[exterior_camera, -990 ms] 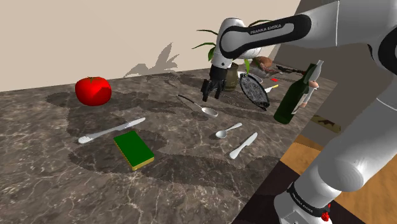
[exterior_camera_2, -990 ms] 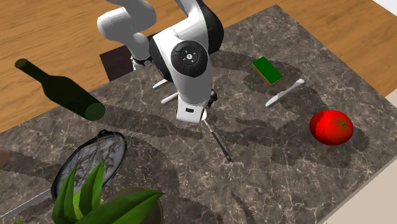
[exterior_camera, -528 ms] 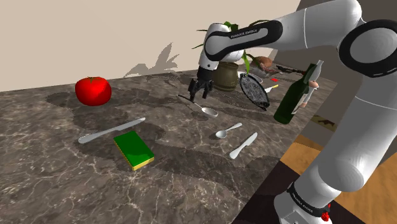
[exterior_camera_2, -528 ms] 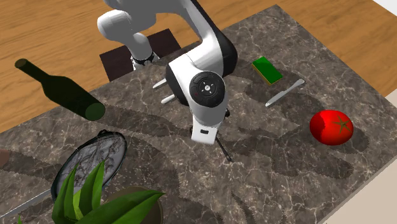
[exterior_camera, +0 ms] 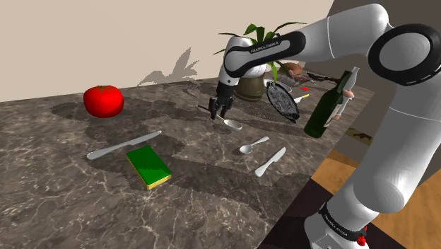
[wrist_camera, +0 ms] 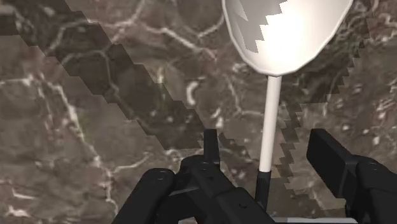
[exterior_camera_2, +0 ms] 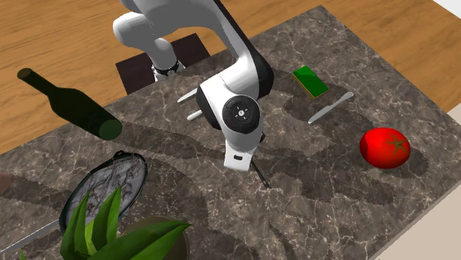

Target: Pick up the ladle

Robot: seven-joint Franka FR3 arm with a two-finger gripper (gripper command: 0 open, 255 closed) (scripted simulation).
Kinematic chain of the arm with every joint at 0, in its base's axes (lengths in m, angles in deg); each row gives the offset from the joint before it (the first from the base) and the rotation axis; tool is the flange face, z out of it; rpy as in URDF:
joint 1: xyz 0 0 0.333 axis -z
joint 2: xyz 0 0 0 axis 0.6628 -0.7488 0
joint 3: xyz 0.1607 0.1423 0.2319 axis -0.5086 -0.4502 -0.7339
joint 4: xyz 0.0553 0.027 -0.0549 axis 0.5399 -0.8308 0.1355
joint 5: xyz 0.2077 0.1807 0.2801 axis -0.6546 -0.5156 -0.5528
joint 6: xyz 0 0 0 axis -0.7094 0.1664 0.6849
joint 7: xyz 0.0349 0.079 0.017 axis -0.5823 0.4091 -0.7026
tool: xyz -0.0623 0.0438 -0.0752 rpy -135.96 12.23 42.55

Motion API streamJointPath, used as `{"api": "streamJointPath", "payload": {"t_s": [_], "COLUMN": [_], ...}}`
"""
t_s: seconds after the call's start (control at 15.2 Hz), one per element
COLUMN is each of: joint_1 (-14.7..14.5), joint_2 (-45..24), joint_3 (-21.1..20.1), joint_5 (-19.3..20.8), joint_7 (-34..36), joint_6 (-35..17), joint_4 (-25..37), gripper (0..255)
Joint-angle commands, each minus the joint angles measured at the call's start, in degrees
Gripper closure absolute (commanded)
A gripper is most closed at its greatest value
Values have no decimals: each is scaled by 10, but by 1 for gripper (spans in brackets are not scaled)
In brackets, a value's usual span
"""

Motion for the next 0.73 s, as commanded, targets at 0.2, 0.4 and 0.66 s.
{"api": "streamJointPath", "payload": {"t_s": [0.2, 0.4, 0.66], "joint_1": [0, 0, 0], "joint_2": [-1, -1, 8], "joint_3": [0, 0, 0], "joint_5": [0, 0, 0], "joint_7": [0, 0, 1], "joint_6": [-3, -3, 13], "joint_4": [-1, -1, 6], "gripper": [255, 255, 255]}}
